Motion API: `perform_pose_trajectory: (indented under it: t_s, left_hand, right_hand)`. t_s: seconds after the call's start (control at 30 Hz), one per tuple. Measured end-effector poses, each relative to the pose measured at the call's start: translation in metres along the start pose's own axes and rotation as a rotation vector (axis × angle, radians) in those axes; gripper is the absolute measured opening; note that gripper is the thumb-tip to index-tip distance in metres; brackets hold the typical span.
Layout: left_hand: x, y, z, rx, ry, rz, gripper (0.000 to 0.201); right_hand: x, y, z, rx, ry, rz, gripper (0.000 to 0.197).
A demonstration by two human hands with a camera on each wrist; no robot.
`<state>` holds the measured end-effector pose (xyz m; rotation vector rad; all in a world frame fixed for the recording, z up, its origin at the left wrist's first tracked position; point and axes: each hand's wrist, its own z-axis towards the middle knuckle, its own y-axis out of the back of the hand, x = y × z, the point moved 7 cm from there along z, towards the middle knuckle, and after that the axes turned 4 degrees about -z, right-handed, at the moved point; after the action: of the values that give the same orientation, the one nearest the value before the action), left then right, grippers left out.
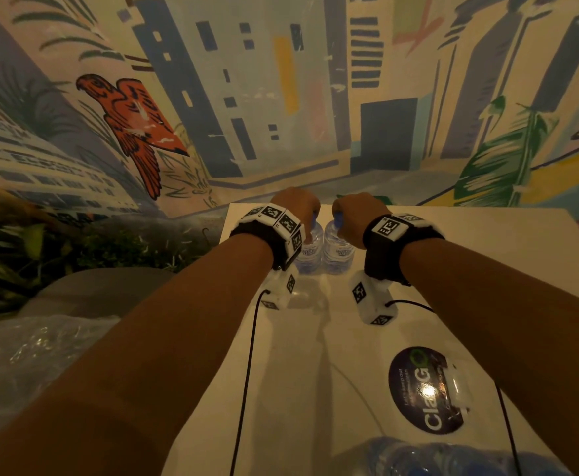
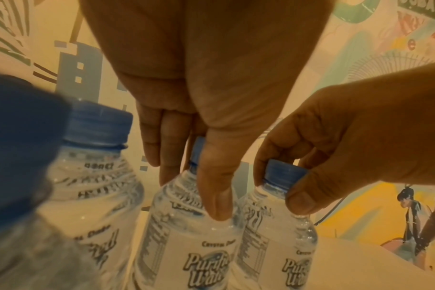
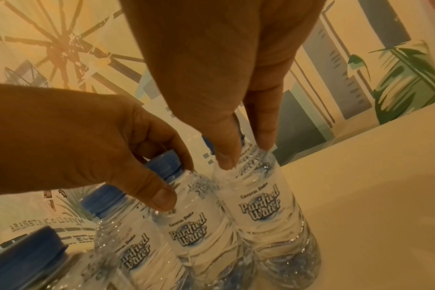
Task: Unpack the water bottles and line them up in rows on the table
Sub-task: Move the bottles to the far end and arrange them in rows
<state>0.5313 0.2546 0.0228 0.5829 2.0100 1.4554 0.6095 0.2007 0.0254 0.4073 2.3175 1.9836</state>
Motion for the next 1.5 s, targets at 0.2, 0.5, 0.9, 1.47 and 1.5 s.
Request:
perform_pose_trajectory:
  t_s: [0.2, 0.5, 0.9, 1.47, 1.5]
  left_hand:
    - [-0.001, -0.001, 0.001, -0.002, 0.0, 0.012, 0.035]
    - [-0.003, -0.002, 0.002, -0.006, 0.014, 0.012, 0.032]
    - [-0.013, -0.002, -0.011, 0.006, 0.098, 0.002, 0.006]
    - [-0.08, 0.007, -0.139, -0.157, -0.105, -0.091, 0.029]
    - [-0.09, 0.003, -0.152, -0.116, -0.135, -0.067, 0.03]
  right_hand:
    - [0.0, 0.001, -0.001, 0.021, 0.004, -0.008, 0.026]
    - [0.0, 0.001, -0.002, 0.012, -0.001, 0.004, 0.024]
    - [0.001, -0.003, 0.0, 0.057, -0.049, 0.012, 0.024]
    - [-0.018, 0.021, -0.175, 0.233, 0.156, 0.029, 0.062]
    - [-0.016, 0.018, -0.19, 0.278, 0.185, 0.023, 0.061]
